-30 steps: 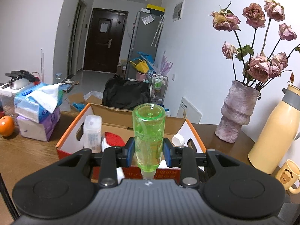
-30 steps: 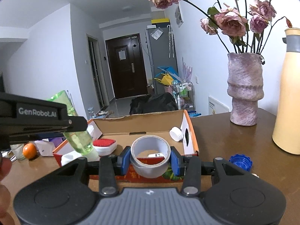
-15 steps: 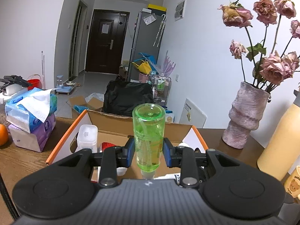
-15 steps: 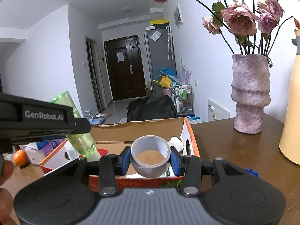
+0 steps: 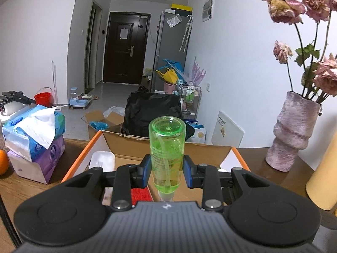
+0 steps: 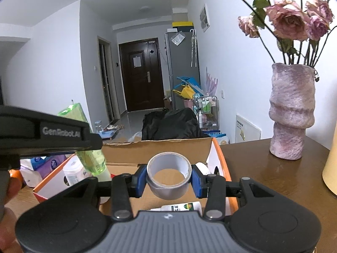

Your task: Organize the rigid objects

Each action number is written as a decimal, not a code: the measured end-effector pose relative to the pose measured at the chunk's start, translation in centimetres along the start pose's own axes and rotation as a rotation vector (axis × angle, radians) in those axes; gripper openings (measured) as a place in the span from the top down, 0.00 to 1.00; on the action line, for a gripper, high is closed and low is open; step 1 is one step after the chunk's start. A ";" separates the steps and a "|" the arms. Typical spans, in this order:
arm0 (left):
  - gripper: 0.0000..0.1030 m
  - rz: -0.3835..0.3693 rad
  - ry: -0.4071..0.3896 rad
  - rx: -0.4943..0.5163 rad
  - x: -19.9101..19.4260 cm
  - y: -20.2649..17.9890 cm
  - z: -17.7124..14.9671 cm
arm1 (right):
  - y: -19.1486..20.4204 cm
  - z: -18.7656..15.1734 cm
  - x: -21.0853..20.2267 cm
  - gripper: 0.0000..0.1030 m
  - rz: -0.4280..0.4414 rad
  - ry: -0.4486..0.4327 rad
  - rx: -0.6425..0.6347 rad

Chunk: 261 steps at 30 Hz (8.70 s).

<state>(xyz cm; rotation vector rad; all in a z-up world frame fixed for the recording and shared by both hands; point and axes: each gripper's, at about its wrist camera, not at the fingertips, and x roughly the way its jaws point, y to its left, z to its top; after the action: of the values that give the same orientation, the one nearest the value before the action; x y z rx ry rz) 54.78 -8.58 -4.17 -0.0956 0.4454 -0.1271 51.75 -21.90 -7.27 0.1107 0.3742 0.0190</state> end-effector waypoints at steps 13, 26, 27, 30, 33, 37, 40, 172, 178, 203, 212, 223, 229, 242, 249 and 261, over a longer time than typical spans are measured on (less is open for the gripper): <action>0.69 0.054 0.029 0.011 2.6 0.3 0.2 | 0.5 0.5 2.6 0.59 -0.012 0.014 -0.022; 0.69 0.049 0.090 0.022 4.8 0.0 0.0 | 0.2 0.9 4.9 0.59 -0.028 0.057 -0.045; 0.69 0.050 0.099 0.019 4.9 0.1 -0.1 | 0.2 0.8 5.0 0.59 -0.029 0.063 -0.046; 0.64 0.053 0.100 0.004 4.7 0.4 0.0 | 0.1 0.7 5.3 0.59 -0.028 0.079 -0.050; 0.37 0.075 0.052 -0.002 3.8 0.6 0.3 | -0.1 0.8 5.5 0.59 -0.030 0.099 -0.043; 0.06 0.109 0.020 0.005 2.9 0.6 0.6 | -0.6 0.9 5.4 0.36 -0.045 0.111 -0.026; 0.00 0.114 0.017 0.008 2.5 0.7 0.7 | -0.7 0.9 5.1 0.08 -0.052 0.105 -0.022; 0.01 0.185 0.216 0.084 -9.5 1.9 -13.5 | -11.1 -7.8 -10.4 0.02 -0.216 0.147 0.026; 0.12 0.156 0.240 0.065 -7.7 2.2 -13.5 | -11.2 -7.8 -10.2 0.02 -0.216 0.145 0.031; 0.61 0.138 0.248 0.077 -6.6 1.9 -13.0 | -10.7 -7.8 -8.6 0.02 -0.241 0.144 0.020; 0.61 0.096 0.159 0.145 -8.5 -0.3 -12.2 | -10.6 -7.5 -7.6 0.02 -0.266 0.150 0.017; 0.61 0.057 0.121 0.184 -8.4 -2.8 -11.4 | -10.8 -7.4 -5.9 0.02 -0.313 0.178 0.013; 0.61 0.057 0.117 0.184 -7.7 -3.5 -11.0 | -11.0 -7.1 -4.6 0.02 -0.341 0.191 0.015; 0.61 0.034 0.116 0.194 -6.4 -4.2 -10.5 | -11.0 -6.9 -1.5 0.30 -0.340 0.261 0.006; 0.61 0.031 0.118 0.191 -6.0 -4.2 -10.3 | -11.0 -6.7 -0.9 0.36 -0.332 0.266 0.020; 0.61 0.026 0.114 0.189 -6.0 -4.0 -10.2 | -10.6 -6.7 -1.4 0.37 -0.328 0.248 0.012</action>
<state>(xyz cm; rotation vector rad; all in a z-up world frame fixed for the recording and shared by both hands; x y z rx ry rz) 44.60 -12.30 -10.33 0.1039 0.5458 -0.1489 47.92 -31.80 -14.15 0.0574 0.6364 -0.2959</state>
